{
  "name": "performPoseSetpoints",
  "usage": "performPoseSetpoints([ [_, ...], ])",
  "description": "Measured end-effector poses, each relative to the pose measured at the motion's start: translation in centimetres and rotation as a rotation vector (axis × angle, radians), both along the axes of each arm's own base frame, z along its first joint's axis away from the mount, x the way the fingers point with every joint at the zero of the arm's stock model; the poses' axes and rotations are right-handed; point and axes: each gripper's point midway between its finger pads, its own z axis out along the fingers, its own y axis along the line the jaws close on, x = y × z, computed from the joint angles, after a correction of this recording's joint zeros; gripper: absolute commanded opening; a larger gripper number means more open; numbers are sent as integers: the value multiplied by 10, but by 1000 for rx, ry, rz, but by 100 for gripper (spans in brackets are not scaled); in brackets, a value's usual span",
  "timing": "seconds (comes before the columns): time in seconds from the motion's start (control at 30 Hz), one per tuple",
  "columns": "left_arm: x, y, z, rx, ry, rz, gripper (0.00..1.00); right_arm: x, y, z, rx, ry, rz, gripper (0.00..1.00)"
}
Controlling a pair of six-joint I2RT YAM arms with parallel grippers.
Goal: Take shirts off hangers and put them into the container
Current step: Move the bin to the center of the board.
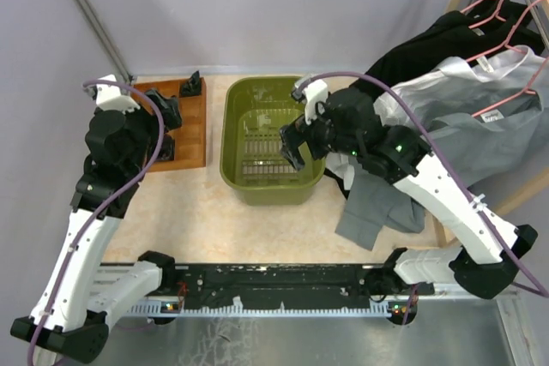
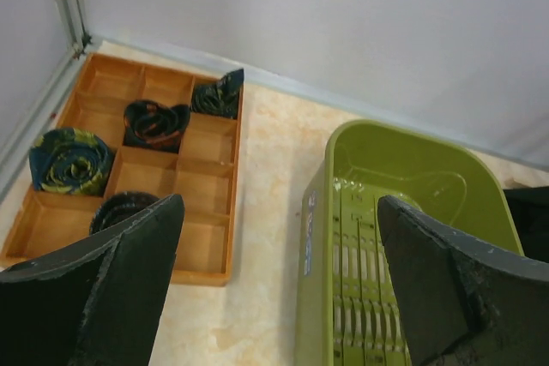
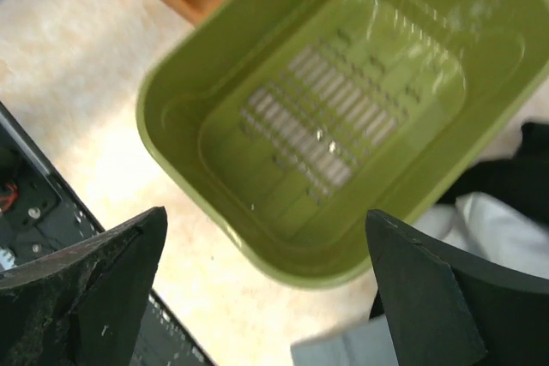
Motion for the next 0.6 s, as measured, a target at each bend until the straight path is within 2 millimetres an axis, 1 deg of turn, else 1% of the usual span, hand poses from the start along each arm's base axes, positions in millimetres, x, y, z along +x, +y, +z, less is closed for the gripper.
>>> performPoseSetpoints([
  [0.1,-5,-3,-14,-38,31,-8,99,-12,-9,-28,-40,40,-56,99],
  [0.17,-8,-7,-24,-67,51,-22,99,-27,-18,-50,-48,77,-73,99],
  [0.27,-12,-20,-38,-100,75,-91,99,-42,-32,-73,-38,125,-123,99],
  [0.37,-15,-38,-50,-155,106,-173,99,-41,-42,-84,-46,152,-209,99],
  [0.53,-21,-67,-71,-272,172,-295,99,-26,-53,-98,-78,183,-346,99],
  [0.6,-25,-78,-79,-303,201,-348,99,-18,-59,-103,-82,200,-397,99],
])
